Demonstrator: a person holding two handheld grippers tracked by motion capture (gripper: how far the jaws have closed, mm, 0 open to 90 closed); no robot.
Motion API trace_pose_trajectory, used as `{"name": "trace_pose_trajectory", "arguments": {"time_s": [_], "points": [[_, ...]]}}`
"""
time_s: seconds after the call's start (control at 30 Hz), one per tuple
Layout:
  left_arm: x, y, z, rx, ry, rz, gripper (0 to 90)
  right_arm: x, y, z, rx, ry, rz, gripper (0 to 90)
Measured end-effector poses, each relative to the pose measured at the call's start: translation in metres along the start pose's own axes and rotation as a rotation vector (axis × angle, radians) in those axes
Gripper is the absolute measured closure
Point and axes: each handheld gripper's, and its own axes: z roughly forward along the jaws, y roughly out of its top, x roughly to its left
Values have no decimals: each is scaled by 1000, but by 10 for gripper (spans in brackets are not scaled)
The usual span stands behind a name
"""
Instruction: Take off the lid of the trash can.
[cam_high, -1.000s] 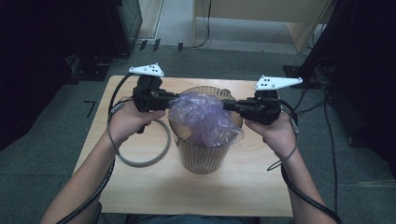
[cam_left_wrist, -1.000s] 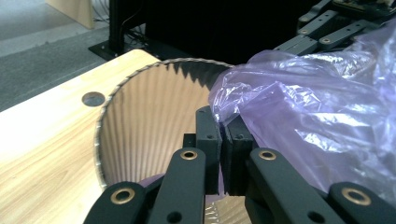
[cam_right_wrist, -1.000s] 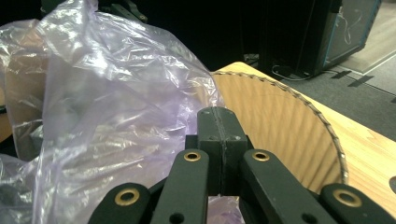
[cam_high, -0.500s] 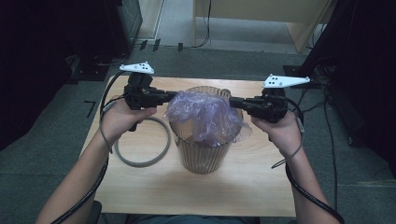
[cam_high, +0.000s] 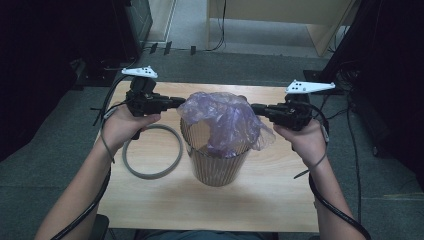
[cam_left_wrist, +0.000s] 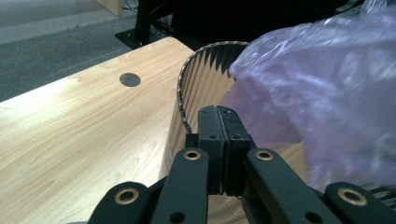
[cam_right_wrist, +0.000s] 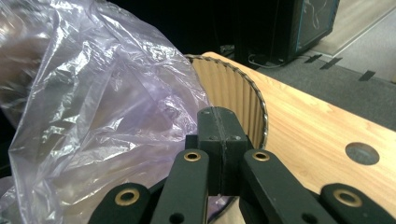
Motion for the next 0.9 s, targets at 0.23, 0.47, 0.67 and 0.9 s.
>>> {"name": "trace_pose_trajectory", "arguments": {"time_s": [0.23, 0.47, 0.67, 0.9], "points": [[-8, 0, -11, -34, -31, 35, 763, 2, 0, -2, -11, -1, -22, 753], [-17, -1, -32, -66, -65, 48, 664, 15, 0, -21, -21, 13, -64, 654], [-26, -2, -30, -50, -83, 67, 602, 25, 3, -37, -57, 61, -70, 611], [-27, -4, -18, -20, -100, 58, 587, 27, -3, -24, -18, 82, -88, 562]]}}
